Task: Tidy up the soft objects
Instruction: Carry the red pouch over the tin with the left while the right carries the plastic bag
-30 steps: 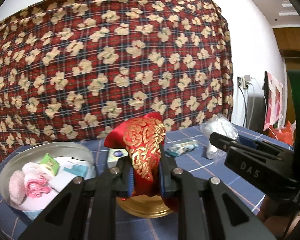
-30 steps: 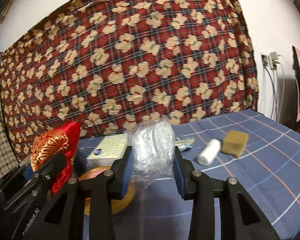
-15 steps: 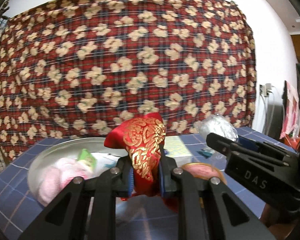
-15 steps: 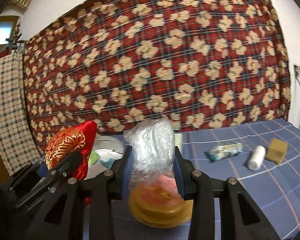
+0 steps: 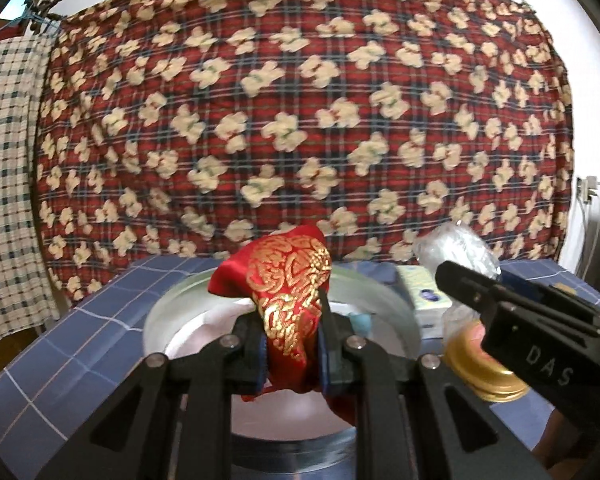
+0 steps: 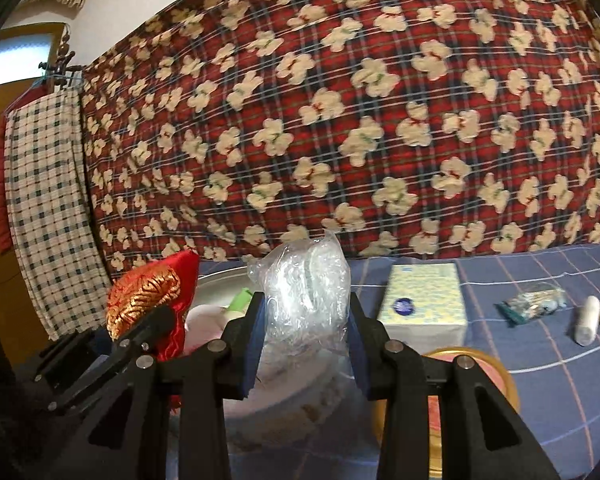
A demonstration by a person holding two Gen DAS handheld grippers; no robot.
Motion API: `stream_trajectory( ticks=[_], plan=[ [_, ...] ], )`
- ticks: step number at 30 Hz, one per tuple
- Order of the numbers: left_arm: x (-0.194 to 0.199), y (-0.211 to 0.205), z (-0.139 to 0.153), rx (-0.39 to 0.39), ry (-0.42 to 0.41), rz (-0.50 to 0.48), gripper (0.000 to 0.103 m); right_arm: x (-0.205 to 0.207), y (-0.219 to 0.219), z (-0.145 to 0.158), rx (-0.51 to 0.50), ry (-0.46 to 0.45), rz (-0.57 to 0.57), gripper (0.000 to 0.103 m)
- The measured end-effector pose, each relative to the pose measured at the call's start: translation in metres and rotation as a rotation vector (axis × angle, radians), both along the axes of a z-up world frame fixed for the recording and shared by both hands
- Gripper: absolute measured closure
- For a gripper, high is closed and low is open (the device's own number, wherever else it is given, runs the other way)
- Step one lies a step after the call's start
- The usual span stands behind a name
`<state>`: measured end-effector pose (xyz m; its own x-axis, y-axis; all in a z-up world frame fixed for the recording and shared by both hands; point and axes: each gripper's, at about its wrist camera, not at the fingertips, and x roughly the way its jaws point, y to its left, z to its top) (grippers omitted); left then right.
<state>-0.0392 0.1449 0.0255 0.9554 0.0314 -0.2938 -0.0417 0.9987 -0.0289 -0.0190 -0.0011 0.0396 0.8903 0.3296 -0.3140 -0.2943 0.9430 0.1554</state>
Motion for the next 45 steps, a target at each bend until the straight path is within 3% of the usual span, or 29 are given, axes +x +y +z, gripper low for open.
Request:
stream_trajectory(
  ticks=[14, 19, 34, 45],
  plan=[
    [0.026, 0.029, -0.018, 0.009, 0.096, 0.103, 0.086, 0.037, 0.041, -0.006, -0.021, 0.024, 0.036, 0.062],
    [0.034, 0.036, -0.021, 0.007, 0.130, 0.136, 0.086, 0.047, 0.053, -0.015, -0.098, 0.019, 0.028, 0.062],
    [0.050, 0.032, -0.027, 0.044, 0.212, 0.159, 0.086, 0.065, 0.049, -0.033, -0.115, 0.108, 0.038, 0.062],
    [0.053, 0.031, -0.030, 0.057, 0.233, 0.175, 0.086, 0.064, 0.055, -0.037, -0.136, 0.115, 0.071, 0.062]
  ],
)
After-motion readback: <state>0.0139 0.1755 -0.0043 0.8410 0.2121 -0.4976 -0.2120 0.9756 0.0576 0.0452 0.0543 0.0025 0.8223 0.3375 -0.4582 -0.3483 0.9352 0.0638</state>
